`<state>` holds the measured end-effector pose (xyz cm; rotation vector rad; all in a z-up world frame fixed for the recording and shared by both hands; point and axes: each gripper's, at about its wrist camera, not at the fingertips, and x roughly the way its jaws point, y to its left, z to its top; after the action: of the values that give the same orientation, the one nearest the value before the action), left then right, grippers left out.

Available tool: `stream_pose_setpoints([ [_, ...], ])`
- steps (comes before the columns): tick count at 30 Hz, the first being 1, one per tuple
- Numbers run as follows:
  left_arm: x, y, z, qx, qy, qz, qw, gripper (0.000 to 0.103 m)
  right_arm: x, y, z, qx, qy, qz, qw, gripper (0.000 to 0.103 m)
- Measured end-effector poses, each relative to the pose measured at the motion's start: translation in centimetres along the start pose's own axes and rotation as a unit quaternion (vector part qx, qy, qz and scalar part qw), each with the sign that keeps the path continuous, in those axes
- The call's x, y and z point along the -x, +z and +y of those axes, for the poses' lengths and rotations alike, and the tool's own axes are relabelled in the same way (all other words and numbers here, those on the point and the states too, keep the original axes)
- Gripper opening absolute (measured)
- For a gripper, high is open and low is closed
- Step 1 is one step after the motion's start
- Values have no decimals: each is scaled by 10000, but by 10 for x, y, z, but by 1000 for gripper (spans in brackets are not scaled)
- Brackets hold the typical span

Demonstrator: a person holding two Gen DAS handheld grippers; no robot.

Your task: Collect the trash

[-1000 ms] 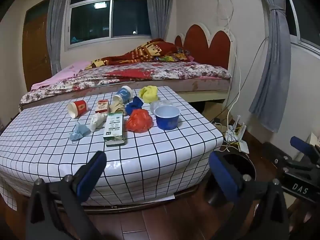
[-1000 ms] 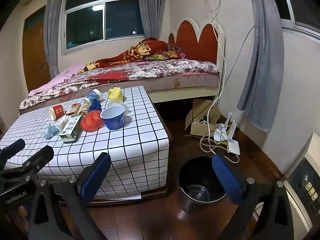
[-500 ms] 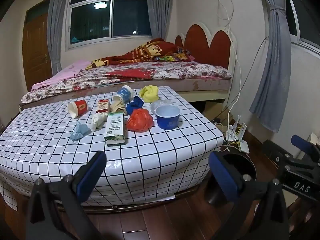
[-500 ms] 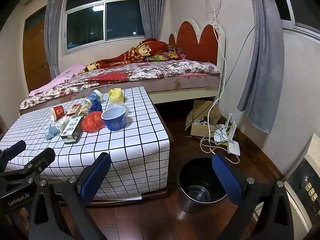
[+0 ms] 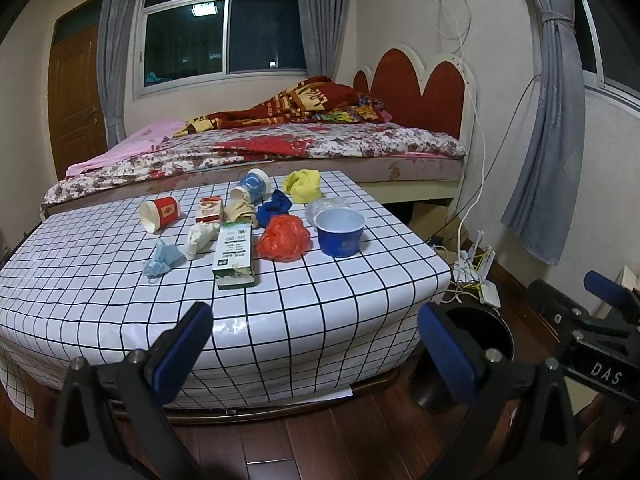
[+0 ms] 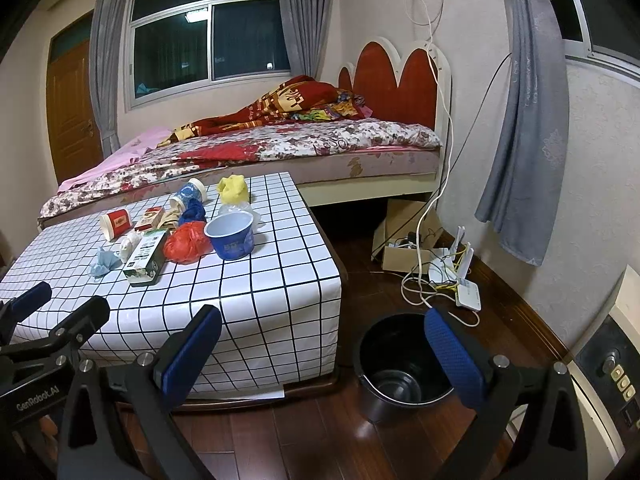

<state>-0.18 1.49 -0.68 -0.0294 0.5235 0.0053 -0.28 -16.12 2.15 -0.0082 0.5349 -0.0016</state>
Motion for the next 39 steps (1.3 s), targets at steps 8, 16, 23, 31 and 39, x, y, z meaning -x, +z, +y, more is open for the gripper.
stream_pose_setpoints([
  [8, 0, 0, 1, 3, 4, -4, 10000, 102, 0, 0, -1, -1, 5, 1, 10000, 102],
  [16, 1, -2, 1, 8, 4, 12, 10000, 102, 0, 0, -1, -3, 10, 5, 10000, 102],
  [23, 0, -2, 1, 7, 6, 15, 10000, 102, 0, -1, -2, -5, 14, 3, 10000, 102],
  [31, 0, -1, 1, 8, 4, 11, 10000, 102, 0, -1, -1, -7, 17, 9, 10000, 102],
  [39, 1, -2, 1, 1, 4, 13, 10000, 102, -1, 0, -1, -11, 23, 14, 10000, 102],
])
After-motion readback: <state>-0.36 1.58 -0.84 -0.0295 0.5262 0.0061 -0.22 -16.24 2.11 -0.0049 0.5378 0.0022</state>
